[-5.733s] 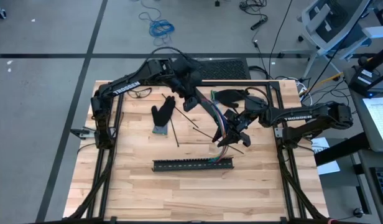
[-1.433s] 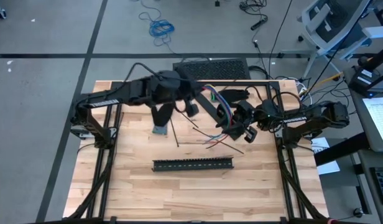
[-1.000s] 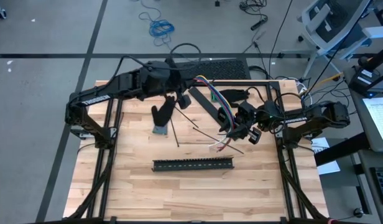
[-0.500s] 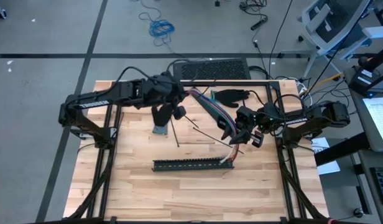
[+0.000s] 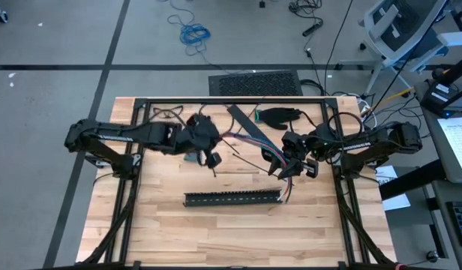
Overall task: Ziptie cables
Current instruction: Put the ziptied cables in the black cable duct
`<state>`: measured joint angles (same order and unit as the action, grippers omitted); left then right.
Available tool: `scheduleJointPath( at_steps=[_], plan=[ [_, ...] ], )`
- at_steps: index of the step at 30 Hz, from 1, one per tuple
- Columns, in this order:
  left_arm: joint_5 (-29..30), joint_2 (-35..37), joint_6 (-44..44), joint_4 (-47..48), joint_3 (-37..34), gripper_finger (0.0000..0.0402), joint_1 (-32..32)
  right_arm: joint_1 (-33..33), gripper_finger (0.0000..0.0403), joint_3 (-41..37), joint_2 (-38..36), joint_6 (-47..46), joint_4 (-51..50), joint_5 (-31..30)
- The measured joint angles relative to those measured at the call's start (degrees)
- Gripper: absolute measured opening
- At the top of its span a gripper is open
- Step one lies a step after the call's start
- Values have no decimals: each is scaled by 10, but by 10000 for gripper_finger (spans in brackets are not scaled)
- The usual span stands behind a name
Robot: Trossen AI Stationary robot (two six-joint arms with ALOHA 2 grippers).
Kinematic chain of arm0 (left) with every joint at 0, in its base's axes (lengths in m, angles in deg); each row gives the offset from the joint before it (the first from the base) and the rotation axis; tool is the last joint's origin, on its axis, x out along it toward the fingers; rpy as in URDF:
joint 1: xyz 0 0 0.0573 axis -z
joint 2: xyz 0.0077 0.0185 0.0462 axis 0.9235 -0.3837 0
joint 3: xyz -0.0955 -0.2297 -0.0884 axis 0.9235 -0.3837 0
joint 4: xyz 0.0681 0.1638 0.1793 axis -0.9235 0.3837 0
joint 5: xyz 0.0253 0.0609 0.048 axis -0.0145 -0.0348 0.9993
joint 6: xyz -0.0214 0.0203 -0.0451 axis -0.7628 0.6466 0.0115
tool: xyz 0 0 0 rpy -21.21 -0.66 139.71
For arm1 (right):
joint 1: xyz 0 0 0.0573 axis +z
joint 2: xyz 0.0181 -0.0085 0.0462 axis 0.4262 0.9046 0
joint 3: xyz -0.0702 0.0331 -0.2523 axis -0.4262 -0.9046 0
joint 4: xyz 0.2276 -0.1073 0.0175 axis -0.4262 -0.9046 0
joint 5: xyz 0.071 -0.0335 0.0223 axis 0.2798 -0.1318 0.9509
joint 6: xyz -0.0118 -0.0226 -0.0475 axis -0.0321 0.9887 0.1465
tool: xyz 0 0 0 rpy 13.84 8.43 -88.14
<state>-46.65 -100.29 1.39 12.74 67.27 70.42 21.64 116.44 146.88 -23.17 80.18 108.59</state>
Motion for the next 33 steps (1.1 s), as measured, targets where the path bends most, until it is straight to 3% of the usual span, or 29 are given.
scheduleJointPath(
  at_steps=[9, 27, 33],
  plan=[
    [10, 0, -90, 28, -42, 7, 66, 21, 128, 0, 0, -14, -85, 16],
    [31, 0, -246, 14, -159, 7, 184, 34, 127, 0, 0, 113, -352, 15],
    [18, -1, -285, 13, -188, 7, 196, 32, 104, 0, 26, 151, -429, 15]
  ],
)
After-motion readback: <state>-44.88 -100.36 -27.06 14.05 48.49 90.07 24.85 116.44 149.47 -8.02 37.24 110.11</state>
